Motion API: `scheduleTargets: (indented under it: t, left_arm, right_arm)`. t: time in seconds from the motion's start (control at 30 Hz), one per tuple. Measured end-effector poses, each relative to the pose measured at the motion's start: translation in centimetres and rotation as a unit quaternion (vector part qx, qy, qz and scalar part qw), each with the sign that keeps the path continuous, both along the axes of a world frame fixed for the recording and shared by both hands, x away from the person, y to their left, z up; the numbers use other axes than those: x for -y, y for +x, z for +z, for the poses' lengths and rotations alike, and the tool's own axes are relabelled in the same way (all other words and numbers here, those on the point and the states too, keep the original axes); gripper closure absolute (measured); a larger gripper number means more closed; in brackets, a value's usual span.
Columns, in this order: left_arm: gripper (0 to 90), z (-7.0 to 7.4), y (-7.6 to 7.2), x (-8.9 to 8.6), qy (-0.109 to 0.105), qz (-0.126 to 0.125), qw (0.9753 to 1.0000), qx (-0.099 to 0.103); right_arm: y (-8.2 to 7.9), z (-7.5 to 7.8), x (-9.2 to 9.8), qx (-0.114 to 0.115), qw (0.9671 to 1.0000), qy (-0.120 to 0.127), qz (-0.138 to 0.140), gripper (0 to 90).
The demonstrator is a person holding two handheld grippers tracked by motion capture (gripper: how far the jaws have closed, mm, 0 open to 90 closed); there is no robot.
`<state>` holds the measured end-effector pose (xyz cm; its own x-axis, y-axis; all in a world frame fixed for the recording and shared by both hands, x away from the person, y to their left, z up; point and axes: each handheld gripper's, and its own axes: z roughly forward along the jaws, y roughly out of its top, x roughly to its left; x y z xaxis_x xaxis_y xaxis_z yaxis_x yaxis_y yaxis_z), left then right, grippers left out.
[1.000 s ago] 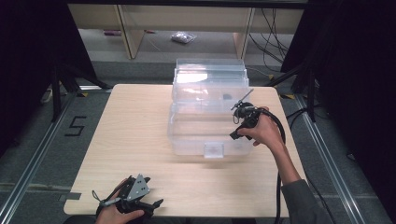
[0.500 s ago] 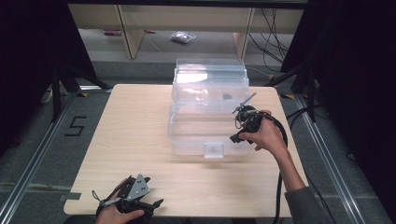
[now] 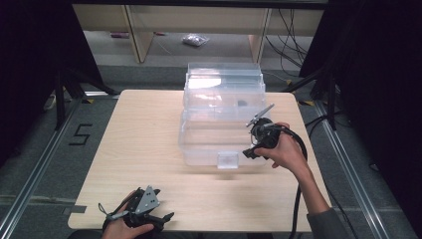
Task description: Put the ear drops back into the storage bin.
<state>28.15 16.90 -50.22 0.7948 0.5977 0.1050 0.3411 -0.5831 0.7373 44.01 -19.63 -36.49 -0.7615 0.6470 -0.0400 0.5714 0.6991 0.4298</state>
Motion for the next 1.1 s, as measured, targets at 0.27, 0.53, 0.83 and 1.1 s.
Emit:
scheduleTargets:
  t: [0.27,0.53,0.83,1.1]
  left_arm:
    - [15.0,0.1,0.0,0.0,-0.005,-0.005,1.0,0.003]
    - [15.0,0.0,0.0,0.0,0.001,-0.001,1.0,0.002]
    - [15.0,0.1,0.0,-0.1,0.005,-0.008,0.9999,0.006]
    - [14.9,0.0,0.0,0.0,0.002,0.0,1.0,0.003]
  right_arm:
    - [-0.7,0.1,-0.1,0.007,0.9999,0.009,0.006,27.0]
    - [-1.7,-0.5,-0.2,0.012,0.9993,0.034,0.014,26.4]
    - [-3.0,-0.8,-0.6,0.016,0.9986,0.045,0.021,25.8]
    - [-3.6,-1.4,-0.8,0.022,0.9975,0.058,0.035,25.8]
